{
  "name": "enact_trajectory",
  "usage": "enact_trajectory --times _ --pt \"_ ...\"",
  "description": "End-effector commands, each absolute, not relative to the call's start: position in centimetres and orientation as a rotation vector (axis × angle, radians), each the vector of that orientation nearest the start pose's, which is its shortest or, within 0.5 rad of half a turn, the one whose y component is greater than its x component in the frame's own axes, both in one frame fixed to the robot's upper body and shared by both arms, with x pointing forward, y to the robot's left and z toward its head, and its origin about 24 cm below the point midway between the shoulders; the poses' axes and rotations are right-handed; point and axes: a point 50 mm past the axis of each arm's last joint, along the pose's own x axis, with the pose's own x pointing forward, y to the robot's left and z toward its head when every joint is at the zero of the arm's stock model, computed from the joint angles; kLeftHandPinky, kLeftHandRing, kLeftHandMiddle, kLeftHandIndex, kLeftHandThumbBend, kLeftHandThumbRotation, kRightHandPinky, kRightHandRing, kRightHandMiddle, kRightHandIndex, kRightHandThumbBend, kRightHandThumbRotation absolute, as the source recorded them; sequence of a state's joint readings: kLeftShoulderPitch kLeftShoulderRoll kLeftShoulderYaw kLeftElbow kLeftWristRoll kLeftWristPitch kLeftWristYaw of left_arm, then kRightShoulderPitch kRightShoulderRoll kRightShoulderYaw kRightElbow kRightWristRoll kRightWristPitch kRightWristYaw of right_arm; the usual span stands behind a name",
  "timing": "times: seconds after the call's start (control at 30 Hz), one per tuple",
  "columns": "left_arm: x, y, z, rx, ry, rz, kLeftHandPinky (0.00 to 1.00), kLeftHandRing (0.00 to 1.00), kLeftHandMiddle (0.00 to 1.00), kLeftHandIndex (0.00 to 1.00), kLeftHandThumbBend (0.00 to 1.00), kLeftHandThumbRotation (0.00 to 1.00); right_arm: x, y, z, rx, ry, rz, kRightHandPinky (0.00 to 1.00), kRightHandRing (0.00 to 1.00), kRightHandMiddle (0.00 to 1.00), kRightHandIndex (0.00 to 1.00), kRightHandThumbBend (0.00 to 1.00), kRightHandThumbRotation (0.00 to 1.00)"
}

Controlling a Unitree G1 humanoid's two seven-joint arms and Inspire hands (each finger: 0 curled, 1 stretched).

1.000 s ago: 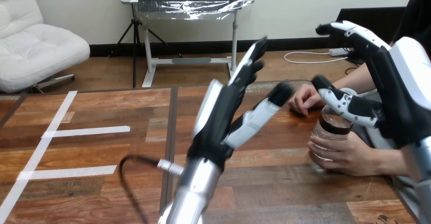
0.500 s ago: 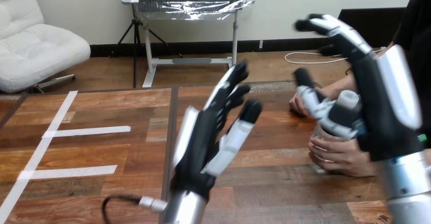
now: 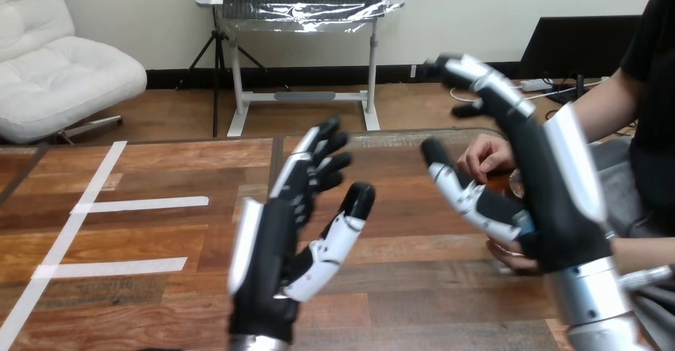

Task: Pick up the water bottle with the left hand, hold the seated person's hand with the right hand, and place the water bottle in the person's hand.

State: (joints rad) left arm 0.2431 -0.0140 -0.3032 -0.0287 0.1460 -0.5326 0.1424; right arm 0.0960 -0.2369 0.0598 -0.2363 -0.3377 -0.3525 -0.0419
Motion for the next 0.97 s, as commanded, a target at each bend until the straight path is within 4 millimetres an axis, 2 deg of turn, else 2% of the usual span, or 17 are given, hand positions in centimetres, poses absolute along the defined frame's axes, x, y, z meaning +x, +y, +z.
enact_trajectory --times 0.0,0.33,0.5,0.6,0.7,0.77,0.8,0.93 --pt "18.7 9.0 6.2 -0.06 -0.416 -0.084 0.81 0.83 0.87 0.89 0.47 0.35 23.1 -15.1 10.4 -0.459 -0.521 0.098 0.77 0.87 0.88 0.81 0.26 0.0" --pt "18.2 9.4 5.6 -0.087 -0.405 -0.037 0.8 0.83 0.86 0.88 0.54 0.42 23.1 -14.3 9.2 -0.334 -0.492 0.127 0.82 0.91 0.92 0.86 0.23 0.0" --pt "18.0 9.5 5.4 -0.123 -0.415 -0.015 0.78 0.81 0.85 0.88 0.57 0.42 23.0 -14.0 8.6 -0.301 -0.485 0.143 0.86 0.94 0.95 0.89 0.22 0.0" --pt "18.0 9.6 5.4 -0.141 -0.426 -0.014 0.79 0.81 0.85 0.88 0.56 0.37 22.9 -14.0 8.4 -0.289 -0.486 0.15 0.88 0.95 0.96 0.9 0.2 0.0" --pt "18.0 9.6 5.4 -0.157 -0.435 -0.013 0.79 0.81 0.85 0.88 0.54 0.28 22.9 -13.9 8.2 -0.269 -0.493 0.155 0.9 0.96 0.97 0.91 0.16 0.0" --pt "18.0 9.6 5.5 -0.167 -0.438 -0.013 0.79 0.81 0.85 0.87 0.52 0.15 22.9 -13.9 8.1 -0.255 -0.5 0.157 0.9 0.97 0.97 0.91 0.11 0.0" --pt "18.0 9.6 5.5 -0.172 -0.44 -0.01 0.79 0.81 0.85 0.87 0.51 0.12 22.9 -13.9 8.1 -0.242 -0.505 0.155 0.9 0.97 0.97 0.92 0.1 0.0" --pt "18.1 9.6 5.5 -0.174 -0.447 -0.005 0.78 0.81 0.85 0.86 0.48 0.05 22.9 -13.8 7.9 -0.212 -0.52 0.15 0.91 0.97 0.97 0.91 0.04 0.0"
